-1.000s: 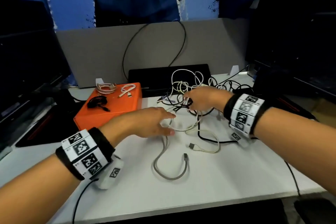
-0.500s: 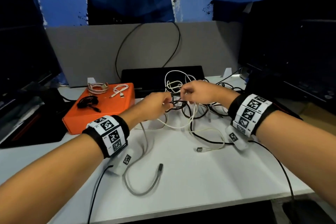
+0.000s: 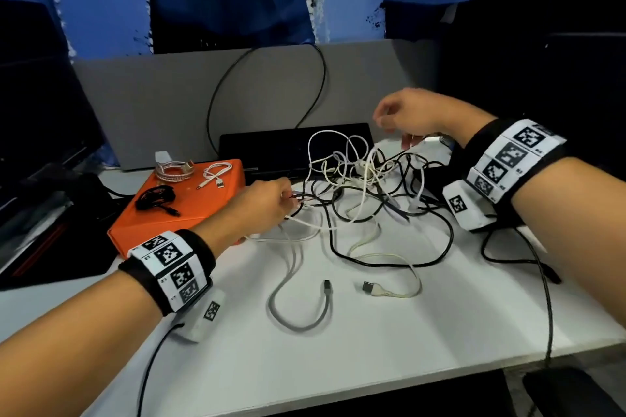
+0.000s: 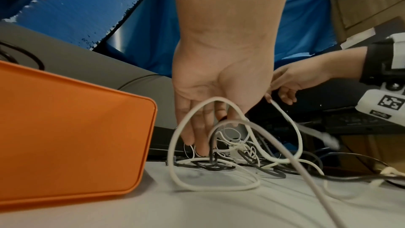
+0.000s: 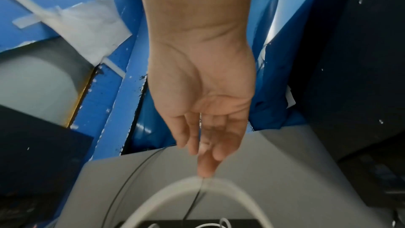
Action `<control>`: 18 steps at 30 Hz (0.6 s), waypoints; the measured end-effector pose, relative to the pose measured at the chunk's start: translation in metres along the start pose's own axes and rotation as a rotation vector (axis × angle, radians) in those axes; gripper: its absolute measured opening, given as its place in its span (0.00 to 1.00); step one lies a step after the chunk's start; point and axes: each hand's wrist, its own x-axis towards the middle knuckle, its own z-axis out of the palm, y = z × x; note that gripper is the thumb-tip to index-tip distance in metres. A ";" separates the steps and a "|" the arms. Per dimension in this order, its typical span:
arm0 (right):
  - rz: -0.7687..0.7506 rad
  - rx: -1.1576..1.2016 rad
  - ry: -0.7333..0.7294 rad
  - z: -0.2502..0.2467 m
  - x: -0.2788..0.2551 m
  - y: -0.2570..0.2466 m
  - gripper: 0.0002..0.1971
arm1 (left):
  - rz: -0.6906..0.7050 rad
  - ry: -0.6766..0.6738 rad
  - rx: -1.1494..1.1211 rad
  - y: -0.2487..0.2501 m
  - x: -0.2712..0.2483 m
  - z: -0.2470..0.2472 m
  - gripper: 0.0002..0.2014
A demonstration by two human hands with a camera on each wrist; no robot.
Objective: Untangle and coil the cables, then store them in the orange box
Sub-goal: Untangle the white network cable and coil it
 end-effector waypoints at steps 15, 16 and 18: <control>0.023 -0.259 0.049 0.104 0.038 0.023 0.13 | 0.009 -0.161 0.124 -0.011 0.001 0.004 0.14; 0.016 -0.251 0.061 0.107 0.041 0.019 0.14 | 0.013 -0.165 0.116 -0.011 0.000 0.004 0.14; -0.006 -0.371 -0.045 0.118 0.046 0.017 0.14 | 0.018 -0.178 0.105 -0.011 0.000 0.004 0.14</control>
